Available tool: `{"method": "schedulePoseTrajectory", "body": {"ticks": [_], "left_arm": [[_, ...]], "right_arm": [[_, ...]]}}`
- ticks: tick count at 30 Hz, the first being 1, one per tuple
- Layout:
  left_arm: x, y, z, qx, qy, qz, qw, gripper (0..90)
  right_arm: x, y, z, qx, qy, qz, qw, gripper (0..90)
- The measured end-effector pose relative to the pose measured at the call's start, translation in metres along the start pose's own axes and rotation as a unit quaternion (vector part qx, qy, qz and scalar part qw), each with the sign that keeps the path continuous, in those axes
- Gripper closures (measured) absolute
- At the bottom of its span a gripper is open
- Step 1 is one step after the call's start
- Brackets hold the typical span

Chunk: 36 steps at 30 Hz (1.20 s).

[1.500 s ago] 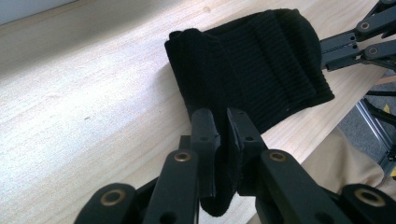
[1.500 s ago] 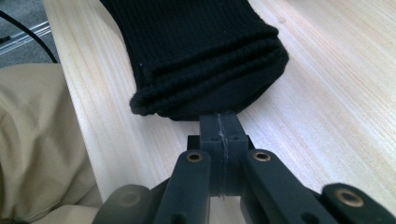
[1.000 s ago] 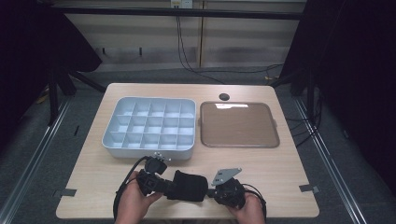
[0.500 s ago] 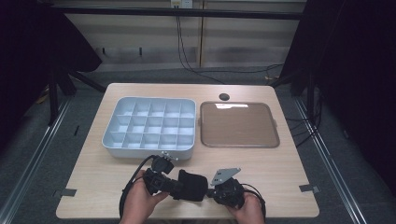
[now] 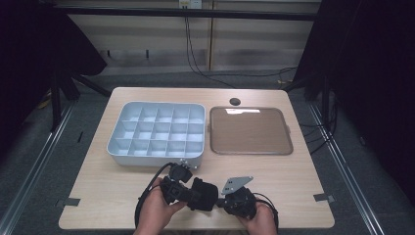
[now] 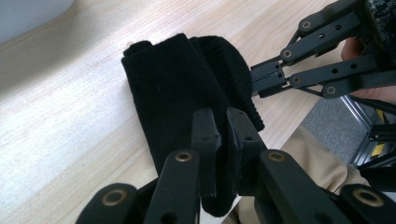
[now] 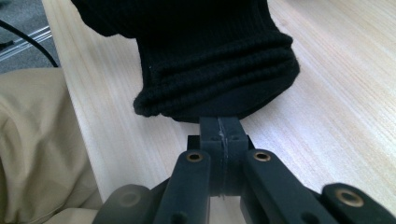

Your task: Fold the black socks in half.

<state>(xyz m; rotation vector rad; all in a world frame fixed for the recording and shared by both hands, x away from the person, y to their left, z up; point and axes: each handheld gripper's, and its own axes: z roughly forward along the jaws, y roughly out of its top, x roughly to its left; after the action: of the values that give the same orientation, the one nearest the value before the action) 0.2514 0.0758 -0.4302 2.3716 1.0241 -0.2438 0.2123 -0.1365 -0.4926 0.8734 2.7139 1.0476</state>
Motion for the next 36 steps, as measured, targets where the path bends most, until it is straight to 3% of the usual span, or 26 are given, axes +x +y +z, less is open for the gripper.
{"method": "schedulePoseTrajectory", "body": {"ticks": [22, 36], "left_arm": [[-0.01, 0.005, 0.013, 0.006, -0.016, 0.012, 0.9998, 82.7], [-0.008, 0.007, 0.032, 0.01, -0.008, 0.004, 0.9999, 82.0]], "right_arm": [[0.0, -0.001, 0.0, 0.0, 0.0, 0.006, 1.0, 90.0], [0.0, -0.001, 0.0, -0.001, 0.0, 0.006, 1.0, 90.0]]}}
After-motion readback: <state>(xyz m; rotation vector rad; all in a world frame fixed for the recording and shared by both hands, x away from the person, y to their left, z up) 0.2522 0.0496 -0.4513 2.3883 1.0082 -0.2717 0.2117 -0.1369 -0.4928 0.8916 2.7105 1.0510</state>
